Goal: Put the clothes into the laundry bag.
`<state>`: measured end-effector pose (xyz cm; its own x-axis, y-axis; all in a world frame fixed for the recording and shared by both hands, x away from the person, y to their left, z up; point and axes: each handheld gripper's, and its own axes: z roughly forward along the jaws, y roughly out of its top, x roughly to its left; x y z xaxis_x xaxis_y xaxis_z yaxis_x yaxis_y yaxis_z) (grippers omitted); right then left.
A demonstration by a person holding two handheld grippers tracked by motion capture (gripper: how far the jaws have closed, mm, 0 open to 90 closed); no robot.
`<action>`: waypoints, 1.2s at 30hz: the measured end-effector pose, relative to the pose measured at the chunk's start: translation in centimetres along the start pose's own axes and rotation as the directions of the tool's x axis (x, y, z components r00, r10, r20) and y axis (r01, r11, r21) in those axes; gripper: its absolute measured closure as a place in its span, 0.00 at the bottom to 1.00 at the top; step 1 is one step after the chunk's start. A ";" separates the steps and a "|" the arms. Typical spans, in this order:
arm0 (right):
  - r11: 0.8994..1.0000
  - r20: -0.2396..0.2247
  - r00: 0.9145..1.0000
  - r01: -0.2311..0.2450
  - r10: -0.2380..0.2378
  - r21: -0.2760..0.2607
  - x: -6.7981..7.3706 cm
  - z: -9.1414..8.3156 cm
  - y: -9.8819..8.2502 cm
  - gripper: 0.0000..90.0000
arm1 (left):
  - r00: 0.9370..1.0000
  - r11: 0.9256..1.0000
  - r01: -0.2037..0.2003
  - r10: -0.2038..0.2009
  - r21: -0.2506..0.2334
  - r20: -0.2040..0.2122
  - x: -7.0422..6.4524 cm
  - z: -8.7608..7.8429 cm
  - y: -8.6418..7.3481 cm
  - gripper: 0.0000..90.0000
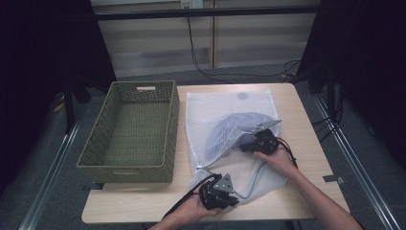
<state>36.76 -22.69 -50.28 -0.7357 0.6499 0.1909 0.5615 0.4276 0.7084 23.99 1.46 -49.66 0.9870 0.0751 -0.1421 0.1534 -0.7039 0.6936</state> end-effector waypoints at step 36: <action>0.997 0.094 0.993 -0.061 0.066 -0.054 -1.6 0.5 1.2 0.96 | 1.000 1.000 -0.005 0.005 0.005 -0.012 -0.2 0.0 0.0 0.99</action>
<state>38.82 -22.90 -50.08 -0.6583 0.7327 0.1727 0.5841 0.3525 0.7311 23.79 1.45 -49.60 0.9883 0.0800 -0.1302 0.1483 -0.7076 0.6908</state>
